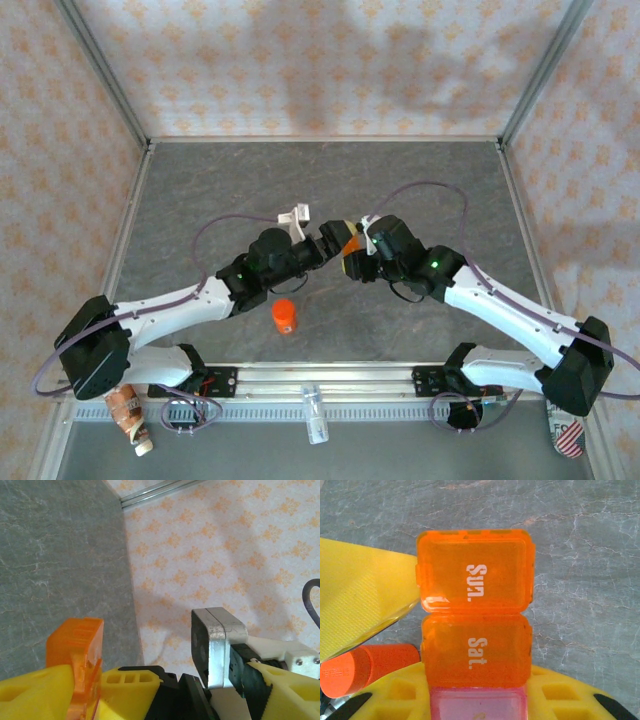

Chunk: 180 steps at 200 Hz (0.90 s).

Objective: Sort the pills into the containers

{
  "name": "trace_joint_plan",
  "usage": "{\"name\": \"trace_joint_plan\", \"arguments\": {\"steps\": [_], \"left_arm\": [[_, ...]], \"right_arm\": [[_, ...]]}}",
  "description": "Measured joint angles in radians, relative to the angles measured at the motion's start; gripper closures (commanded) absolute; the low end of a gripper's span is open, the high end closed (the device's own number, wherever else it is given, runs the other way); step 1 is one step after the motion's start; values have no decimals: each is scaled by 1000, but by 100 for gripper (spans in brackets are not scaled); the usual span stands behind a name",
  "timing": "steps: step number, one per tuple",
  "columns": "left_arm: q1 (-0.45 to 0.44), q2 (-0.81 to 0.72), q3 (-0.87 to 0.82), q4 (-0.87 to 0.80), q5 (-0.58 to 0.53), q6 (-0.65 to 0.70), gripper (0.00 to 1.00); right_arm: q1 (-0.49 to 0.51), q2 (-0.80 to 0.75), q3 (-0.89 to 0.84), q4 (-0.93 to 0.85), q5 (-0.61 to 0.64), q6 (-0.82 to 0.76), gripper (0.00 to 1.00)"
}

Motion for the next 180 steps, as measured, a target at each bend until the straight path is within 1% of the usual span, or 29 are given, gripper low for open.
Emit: {"name": "trace_joint_plan", "arguments": {"steps": [54, 90, 136, 158, 180], "left_arm": [[0, 12, 16, -1, 4, -2, 14], [0, 14, 19, 1, 8, -25, 14], [-26, 16, 77, 74, 34, -74, 14], [-26, -8, 81, 40, 18, -63, 11], [-25, -91, 80, -44, -47, -13, 8]], "right_arm": [[-5, 0, -3, 9, 8, 8, 82], [-6, 12, -4, 15, 10, 7, 83], [-13, 79, -8, 21, -1, 8, 84], [-24, 79, -15, 43, -1, 5, 84], [-39, 79, -36, 44, -1, 4, 83]]}}
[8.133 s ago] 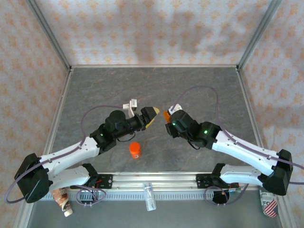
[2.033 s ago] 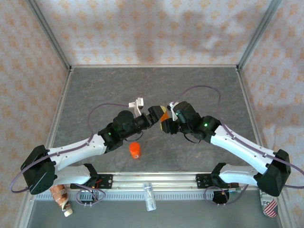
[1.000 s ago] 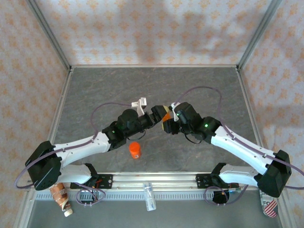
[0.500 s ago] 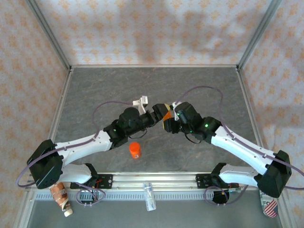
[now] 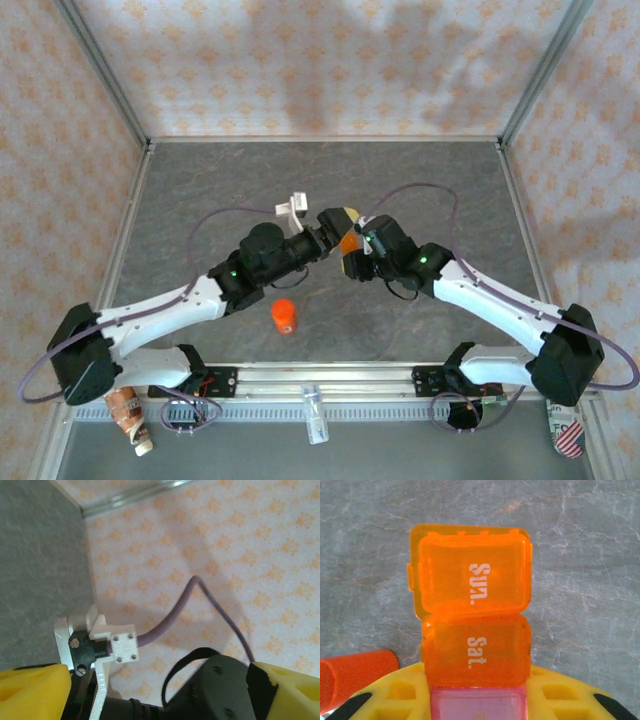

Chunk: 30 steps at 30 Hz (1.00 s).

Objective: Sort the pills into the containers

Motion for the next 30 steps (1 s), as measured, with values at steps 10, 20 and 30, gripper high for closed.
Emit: {"name": "trace_joint_plan", "arguments": {"steps": [10, 20, 30], "left_arm": [[285, -142, -50, -235, -61, 145, 2], [447, -160, -54, -406, -35, 267, 0], [447, -146, -54, -436, -21, 290, 0]], "right_arm": [[-12, 223, 40, -2, 0, -79, 79], [-8, 435, 141, 0, 8, -181, 73], [10, 576, 187, 7, 38, -230, 56]]}}
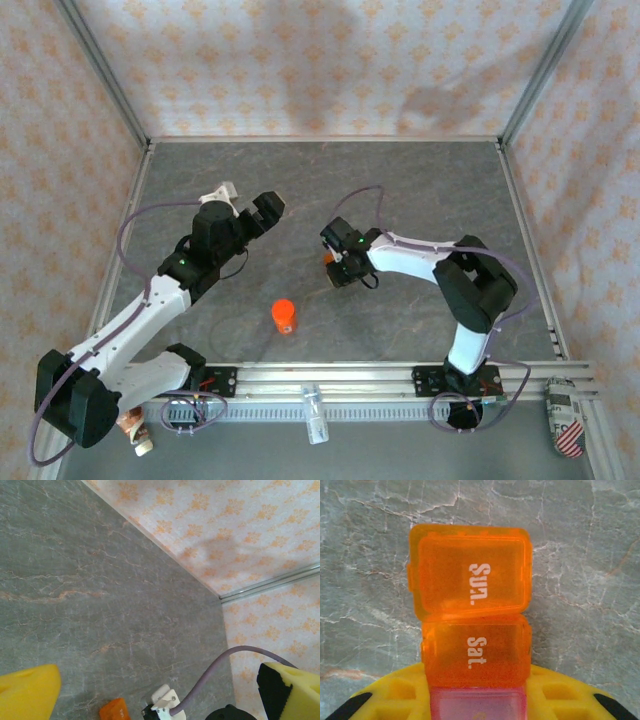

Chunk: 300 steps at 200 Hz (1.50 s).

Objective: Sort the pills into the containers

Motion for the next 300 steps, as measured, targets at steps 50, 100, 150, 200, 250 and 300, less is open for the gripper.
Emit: {"name": "trace_joint_plan", "arguments": {"steps": [50, 100, 150, 200, 250, 300], "left_arm": [[0, 0, 0, -13, 0, 1, 0], [0, 2, 3, -17, 0, 21, 0], [0, 26, 32, -25, 4, 46, 0], [6, 48, 75, -43, 21, 89, 0], [13, 115, 181, -156, 49, 226, 0], [12, 272, 416, -401, 79, 575, 2]], "right_arm": [[11, 13, 18, -2, 32, -5, 28], [13, -3, 11, -39, 101, 16, 26], [-19, -24, -2, -86, 167, 27, 26], [-82, -27, 20, -118, 218, 54, 26], [-89, -52, 39, -148, 221, 82, 25], [-208, -225, 16, -157, 83, 188, 21]]}}
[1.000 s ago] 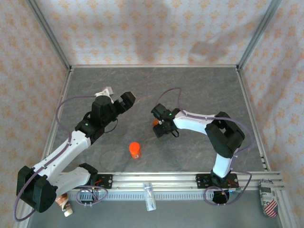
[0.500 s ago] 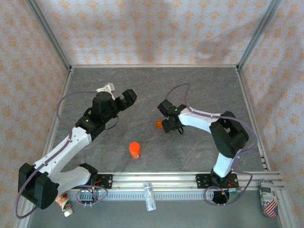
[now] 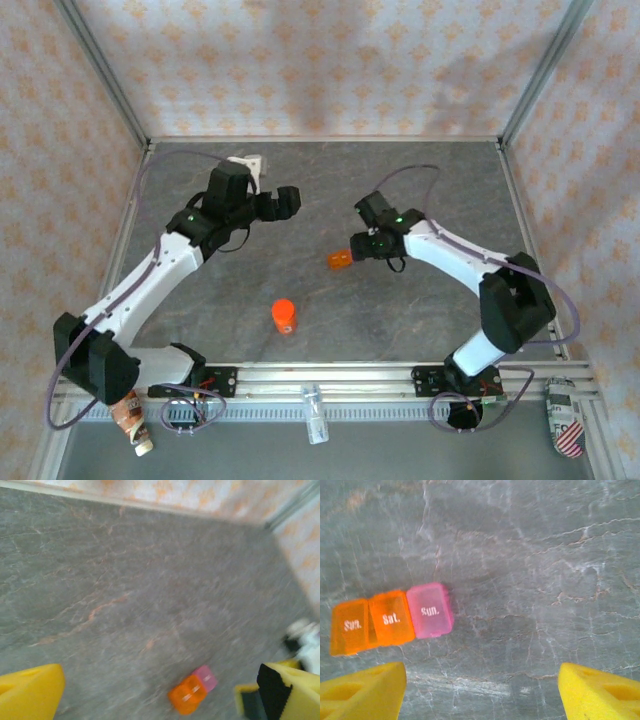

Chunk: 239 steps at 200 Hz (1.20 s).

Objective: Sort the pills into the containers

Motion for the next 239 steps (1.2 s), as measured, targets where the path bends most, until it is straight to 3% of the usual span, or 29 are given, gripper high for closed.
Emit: {"name": "trace_joint_plan", "arguments": {"steps": [29, 82, 239], "left_arm": [[-30, 119, 91, -140, 1, 160, 5], [-217, 293, 164, -294, -64, 333, 11], [-323, 508, 226, -322, -147, 419, 11]], "right_arm": [[-67, 32, 0, 22, -95, 69, 21], [-79, 157, 7, 68, -191, 137, 22], [-84, 219, 7, 139, -225, 186, 23]]}}
